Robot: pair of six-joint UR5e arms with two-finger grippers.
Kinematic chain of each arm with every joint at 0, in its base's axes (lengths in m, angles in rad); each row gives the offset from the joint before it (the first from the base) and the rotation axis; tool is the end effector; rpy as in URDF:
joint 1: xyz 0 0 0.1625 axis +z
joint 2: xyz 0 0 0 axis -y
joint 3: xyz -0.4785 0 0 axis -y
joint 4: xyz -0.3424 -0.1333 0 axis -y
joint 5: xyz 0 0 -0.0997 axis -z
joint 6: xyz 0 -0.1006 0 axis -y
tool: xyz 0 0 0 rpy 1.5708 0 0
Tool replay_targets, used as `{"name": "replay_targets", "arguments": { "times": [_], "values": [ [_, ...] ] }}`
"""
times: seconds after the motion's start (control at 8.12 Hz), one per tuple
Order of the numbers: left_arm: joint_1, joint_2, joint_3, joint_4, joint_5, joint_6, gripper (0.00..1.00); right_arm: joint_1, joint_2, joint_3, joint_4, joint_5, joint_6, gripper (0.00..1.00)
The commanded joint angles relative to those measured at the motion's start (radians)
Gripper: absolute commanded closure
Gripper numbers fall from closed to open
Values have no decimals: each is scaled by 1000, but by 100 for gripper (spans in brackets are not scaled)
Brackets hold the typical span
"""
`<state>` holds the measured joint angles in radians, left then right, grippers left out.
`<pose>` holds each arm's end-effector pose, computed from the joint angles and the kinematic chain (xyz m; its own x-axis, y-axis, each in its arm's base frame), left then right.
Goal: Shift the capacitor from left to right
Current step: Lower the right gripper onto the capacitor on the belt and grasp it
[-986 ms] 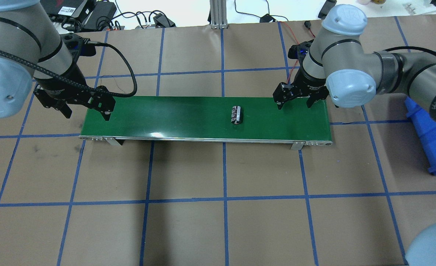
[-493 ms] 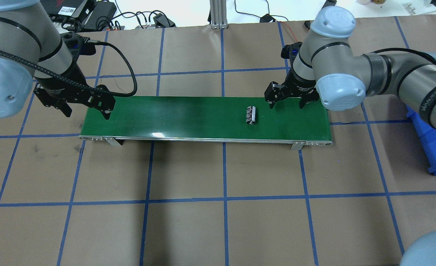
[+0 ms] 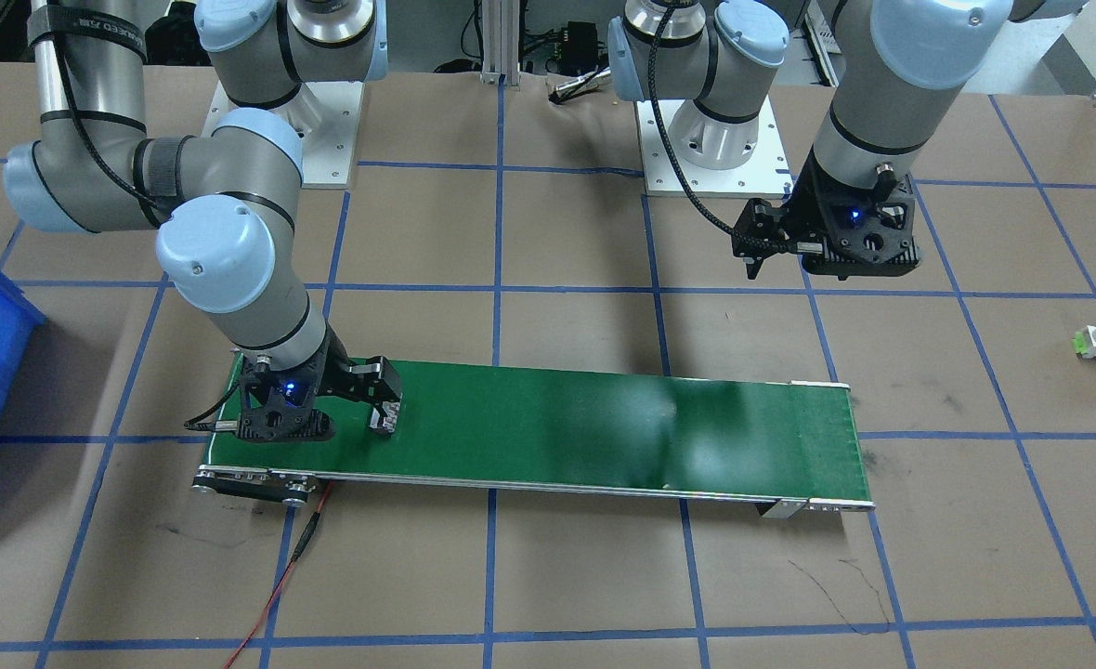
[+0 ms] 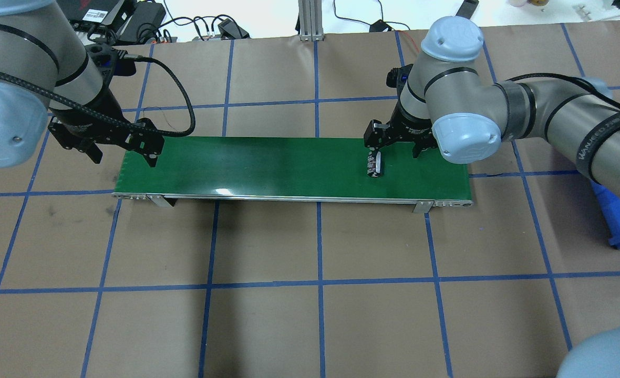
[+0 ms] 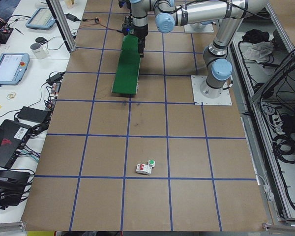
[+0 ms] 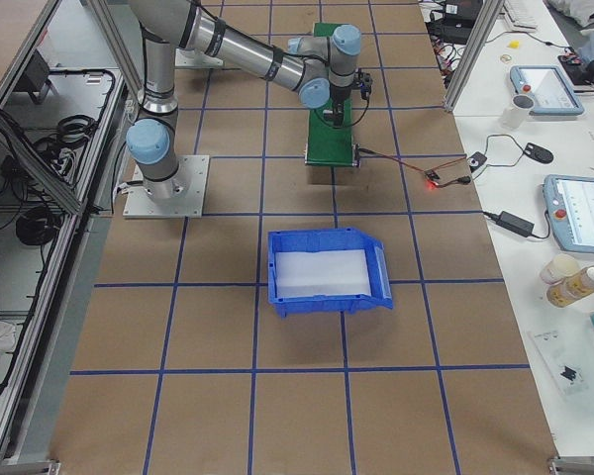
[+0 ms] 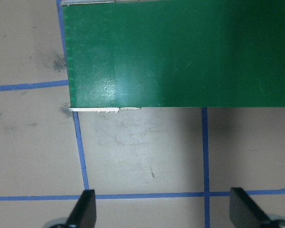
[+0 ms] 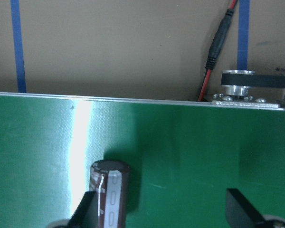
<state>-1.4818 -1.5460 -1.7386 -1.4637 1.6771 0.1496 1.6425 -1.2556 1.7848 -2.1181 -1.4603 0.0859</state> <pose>-0.0845 -0.4323 0.4885 -0.9929 0.0647 -0.0995 0.0598 0.9969 0.0513 0.1831 -0.5336 0.3464 -0.9937 0.0126 -0.1114 0.0137 0.9999 -0.0086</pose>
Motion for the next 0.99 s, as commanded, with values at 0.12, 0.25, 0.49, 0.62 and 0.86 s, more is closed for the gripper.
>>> {"name": "replay_targets", "arguments": {
  "times": [0.12,0.25,0.49,0.62,0.86],
  "values": [
    [0,0,1,3,0,-1,0,5,21,2,3,-66,-20,12],
    [0,0,1,2,-2,-1,0,5,21,2,9,-99,-29,22],
    [0,0,1,3,-2,-2,0,5,21,1,10,-162,-93,55],
    [0,0,1,3,-2,-1,0,3,21,-1,56,-240,-141,77],
    [-2,-2,1,3,-2,-1,0,-3,10,-4,96,-247,-138,100]
  ]
}}
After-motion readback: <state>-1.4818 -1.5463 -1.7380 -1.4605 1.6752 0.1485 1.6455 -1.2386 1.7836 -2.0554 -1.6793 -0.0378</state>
